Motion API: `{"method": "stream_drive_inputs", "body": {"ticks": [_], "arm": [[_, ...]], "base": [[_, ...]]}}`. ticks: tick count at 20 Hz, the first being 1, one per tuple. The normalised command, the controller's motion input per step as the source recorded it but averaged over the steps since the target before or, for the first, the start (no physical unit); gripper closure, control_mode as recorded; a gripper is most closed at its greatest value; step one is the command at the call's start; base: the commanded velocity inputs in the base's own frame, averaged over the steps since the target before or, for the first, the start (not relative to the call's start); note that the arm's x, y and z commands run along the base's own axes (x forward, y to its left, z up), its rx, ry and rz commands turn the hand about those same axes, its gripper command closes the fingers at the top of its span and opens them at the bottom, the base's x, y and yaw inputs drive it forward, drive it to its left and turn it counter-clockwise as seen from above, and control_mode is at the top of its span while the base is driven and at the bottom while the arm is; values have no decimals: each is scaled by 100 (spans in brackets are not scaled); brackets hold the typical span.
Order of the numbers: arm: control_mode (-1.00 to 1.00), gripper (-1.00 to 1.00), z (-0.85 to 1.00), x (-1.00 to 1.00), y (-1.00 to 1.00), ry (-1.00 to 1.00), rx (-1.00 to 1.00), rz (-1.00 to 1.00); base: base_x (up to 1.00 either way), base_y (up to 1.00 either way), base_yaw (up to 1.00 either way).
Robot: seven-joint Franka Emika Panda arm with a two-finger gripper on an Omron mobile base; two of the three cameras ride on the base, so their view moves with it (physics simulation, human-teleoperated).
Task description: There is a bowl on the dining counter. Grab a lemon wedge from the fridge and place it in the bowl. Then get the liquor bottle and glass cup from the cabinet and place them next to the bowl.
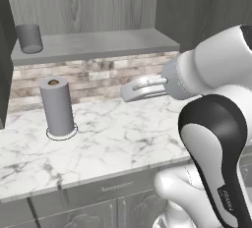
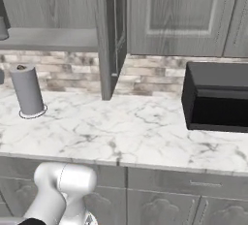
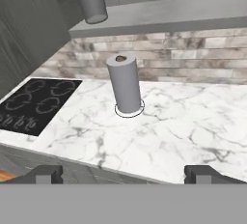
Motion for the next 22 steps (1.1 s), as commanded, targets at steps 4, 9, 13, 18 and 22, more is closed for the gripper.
{"method": "stream_drive_inputs", "body": {"ticks": [4, 9, 13, 18, 22], "arm": [[100, -100, 0, 0, 0, 0, 0, 0], [100, -100, 0, 0, 0, 0, 0, 0], [100, -100, 0, 0, 0, 0, 0, 0], [100, -100, 0, 0, 0, 0, 0, 0], [100, -100, 0, 0, 0, 0, 0, 0]], "base": [[18, 3, 38], [26, 17, 15], [16, 42, 0], [16, 49, -1], [40, 17, 0]]}}
